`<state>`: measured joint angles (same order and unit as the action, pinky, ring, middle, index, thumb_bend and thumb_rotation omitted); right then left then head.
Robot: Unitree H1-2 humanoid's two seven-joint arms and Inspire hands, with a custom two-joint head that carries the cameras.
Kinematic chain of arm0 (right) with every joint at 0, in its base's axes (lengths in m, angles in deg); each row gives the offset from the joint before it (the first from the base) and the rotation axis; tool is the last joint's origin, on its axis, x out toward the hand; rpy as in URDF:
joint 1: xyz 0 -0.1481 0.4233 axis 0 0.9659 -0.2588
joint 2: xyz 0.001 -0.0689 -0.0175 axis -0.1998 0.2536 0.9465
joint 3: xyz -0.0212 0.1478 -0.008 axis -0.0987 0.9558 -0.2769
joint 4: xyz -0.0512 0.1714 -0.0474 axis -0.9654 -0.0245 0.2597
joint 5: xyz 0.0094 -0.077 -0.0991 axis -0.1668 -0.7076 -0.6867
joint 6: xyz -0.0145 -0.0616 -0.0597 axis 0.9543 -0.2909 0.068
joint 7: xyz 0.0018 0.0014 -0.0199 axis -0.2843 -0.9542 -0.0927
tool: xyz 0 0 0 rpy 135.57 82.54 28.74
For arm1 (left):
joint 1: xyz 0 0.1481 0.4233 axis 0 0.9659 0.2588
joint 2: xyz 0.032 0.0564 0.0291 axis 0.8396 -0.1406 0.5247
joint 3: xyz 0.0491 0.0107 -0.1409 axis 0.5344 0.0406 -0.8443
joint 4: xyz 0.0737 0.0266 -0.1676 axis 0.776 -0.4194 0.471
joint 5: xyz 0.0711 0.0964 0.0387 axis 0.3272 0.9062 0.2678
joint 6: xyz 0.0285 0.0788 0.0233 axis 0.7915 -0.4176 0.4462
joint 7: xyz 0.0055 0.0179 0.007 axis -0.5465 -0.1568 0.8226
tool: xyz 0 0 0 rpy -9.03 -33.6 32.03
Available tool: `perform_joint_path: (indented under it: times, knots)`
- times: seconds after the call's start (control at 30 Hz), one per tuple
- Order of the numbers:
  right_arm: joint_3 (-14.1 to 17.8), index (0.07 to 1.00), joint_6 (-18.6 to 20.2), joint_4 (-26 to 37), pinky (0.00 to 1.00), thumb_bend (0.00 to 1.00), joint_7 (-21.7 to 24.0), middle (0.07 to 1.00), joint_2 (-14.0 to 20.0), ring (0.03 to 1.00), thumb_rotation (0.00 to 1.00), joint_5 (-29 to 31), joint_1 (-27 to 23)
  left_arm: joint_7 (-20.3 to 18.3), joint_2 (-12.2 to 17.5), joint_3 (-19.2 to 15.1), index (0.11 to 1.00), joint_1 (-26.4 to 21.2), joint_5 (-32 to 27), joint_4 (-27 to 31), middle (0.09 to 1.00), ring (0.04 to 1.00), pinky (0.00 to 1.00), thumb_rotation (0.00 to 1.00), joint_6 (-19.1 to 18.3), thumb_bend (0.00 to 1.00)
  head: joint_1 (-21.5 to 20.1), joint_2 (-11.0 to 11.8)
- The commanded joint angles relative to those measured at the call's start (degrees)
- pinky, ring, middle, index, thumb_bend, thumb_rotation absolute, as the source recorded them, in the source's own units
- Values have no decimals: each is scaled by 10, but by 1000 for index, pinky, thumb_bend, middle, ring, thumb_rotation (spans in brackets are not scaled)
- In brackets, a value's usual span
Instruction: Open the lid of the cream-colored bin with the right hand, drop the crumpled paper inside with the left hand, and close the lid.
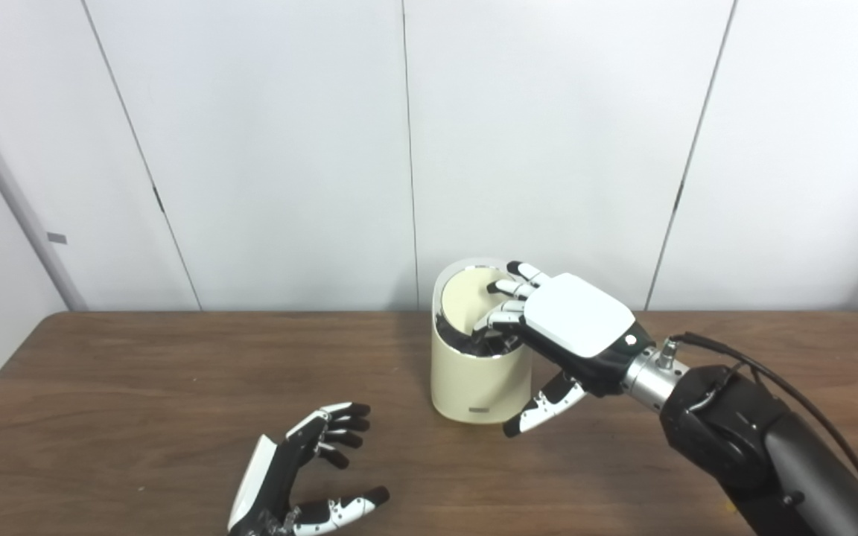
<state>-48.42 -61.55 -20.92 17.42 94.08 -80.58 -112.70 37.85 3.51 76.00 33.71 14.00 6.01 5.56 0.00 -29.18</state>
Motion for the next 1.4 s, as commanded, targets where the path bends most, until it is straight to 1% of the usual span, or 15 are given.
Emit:
perform_joint_path:
  times: [0.0, 0.07, 0.17, 0.27, 0.4, 0.57, 0.67, 0.7, 0.8, 0.93, 1.03, 1.07, 1.1, 1.23, 1.37]
  knots:
    - [-6, 715, -13, -7, 988, 737, 8, 726, 7, 907, 530, -6, -6, 2, 2, -2, 752, -9, -2, 27, 712, 659, 546, 0, 8, 705, 0, -1]
    - [-3, 716, -9, -5, 982, 739, 11, 727, 7, 903, 534, -2, -5, 1, 2, -2, 754, -10, -4, 27, 713, 659, 548, 0, 8, 705, -1, -1]
    - [9, 722, 12, 6, 998, 738, 26, 733, 1, 909, 516, 19, -1, 1, 3, -2, 754, -10, -6, 26, 715, 662, 551, 0, 9, 706, -1, 0]
    - [35, 718, 42, 15, 974, 741, 36, 732, -14, 898, 442, 70, 6, 0, 2, -2, 753, -10, -6, 26, 714, 660, 548, 0, 7, 710, -1, 0]
    - [71, 733, 91, 34, 937, 682, 57, 751, -34, 908, 471, 136, 13, -1, 3, -1, 756, -9, -6, 28, 717, 663, 551, 0, 7, 711, 0, -1]
    - [107, 743, 128, 47, 927, 660, 49, 759, -47, 905, 508, 179, 21, -2, 3, -2, 756, -10, -7, 29, 717, 666, 554, 0, 6, 720, -1, -2]
    - [126, 795, 127, 44, 773, 661, 35, 819, -52, 878, 521, 205, 28, 0, 5, -3, 752, -12, -3, 28, 712, 658, 539, 0, 10, 718, -1, -2]
    - [135, 793, 127, 42, 745, 679, 32, 823, -55, 865, 474, 221, 32, 0, 4, -3, 752, -12, -2, 30, 712, 657, 539, 0, 8, 719, -1, -3]
    - [154, 858, 122, 36, 704, 716, 20, 905, -60, 881, 380, 258, 46, 0, 4, -4, 750, -12, -1, 33, 709, 653, 535, 0, 5, 722, 0, -4]
    - [171, 911, 111, 28, 705, 755, -3, 960, -59, 895, 330, 289, 76, 0, 6, -5, 748, -16, -2, 34, 711, 647, 529, 0, 7, 722, 0, -4]
    - [177, 944, 117, 32, 725, 785, -10, 953, -53, 892, 358, 295, 99, 0, 7, -6, 748, -20, -4, 32, 714, 644, 527, 1, 11, 720, -2, -4]
    - [179, 952, 120, 34, 720, 811, -9, 952, -51, 883, 402, 298, 106, 0, 8, -6, 747, -21, -6, 32, 715, 646, 530, 0, 11, 721, -2, -4]
    - [184, 956, 125, 37, 719, 820, -8, 953, -50, 880, 414, 304, 114, -1, 8, -7, 747, -22, -9, 30, 715, 647, 531, 0, 12, 722, -2, -4]
    - [199, 953, 137, 44, 722, 855, -16, 940, -52, 867, 410, 320, 145, -1, 10, -10, 750, -25, -15, 29, 715, 647, 531, 2, 12, 725, -2, -4]
    - [211, 964, 137, 47, 727, 847, -28, 960, -59, 886, 385, 336, 176, -2, 14, -18, 764, -30, -20, 33, 721, 664, 549, 3, 3, 714, -7, -2]
